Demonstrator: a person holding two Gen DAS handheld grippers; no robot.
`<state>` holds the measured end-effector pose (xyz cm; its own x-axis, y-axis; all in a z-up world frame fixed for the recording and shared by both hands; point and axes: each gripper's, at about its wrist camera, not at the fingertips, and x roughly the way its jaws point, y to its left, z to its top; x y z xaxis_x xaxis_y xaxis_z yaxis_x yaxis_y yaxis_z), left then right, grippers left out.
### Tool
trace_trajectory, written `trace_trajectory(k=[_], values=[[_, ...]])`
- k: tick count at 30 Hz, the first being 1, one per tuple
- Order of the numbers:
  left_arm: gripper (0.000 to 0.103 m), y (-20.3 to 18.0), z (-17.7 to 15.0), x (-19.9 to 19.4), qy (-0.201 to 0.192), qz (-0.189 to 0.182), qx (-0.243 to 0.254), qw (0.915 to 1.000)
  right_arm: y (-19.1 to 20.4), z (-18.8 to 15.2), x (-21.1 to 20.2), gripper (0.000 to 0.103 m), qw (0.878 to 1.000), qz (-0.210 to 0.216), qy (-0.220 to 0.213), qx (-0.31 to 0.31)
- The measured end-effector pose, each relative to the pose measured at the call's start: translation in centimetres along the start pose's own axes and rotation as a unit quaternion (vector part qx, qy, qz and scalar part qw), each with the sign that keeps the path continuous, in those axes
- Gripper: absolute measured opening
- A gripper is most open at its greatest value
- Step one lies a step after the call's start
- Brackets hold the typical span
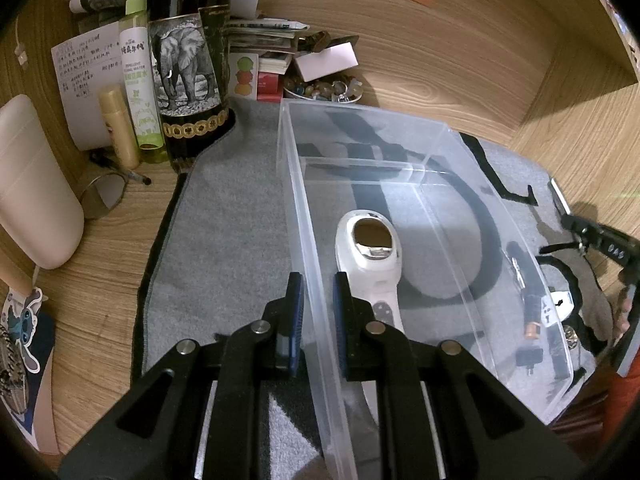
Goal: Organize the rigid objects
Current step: 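Close the right tool around the silver cylinder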
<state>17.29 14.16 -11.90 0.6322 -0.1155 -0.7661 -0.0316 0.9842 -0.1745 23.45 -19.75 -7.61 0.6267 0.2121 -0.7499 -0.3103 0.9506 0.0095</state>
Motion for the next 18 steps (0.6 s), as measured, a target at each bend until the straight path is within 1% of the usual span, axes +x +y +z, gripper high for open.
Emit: trace_trajectory(k=[6,11,18], values=[[0.013,0.0,0.0,0.0,0.0,0.0,-0.001,1.0,2.7,1.8,-2.3,0.014,0.999,0.022,-0.039,-0.025],[0.013,-0.1,0.0,0.0,-0.001,-0.001,-0.002,1.0,5.1,3.2,-3.7,0.014,0.996,0.042,-0.063,-0.046],[0.013,-0.1,0.0,0.0,-0.001,-0.002,-0.002,1.0,9.1,4.3,-5.2,0.014,0.989,0.091,-0.091,-0.078]])
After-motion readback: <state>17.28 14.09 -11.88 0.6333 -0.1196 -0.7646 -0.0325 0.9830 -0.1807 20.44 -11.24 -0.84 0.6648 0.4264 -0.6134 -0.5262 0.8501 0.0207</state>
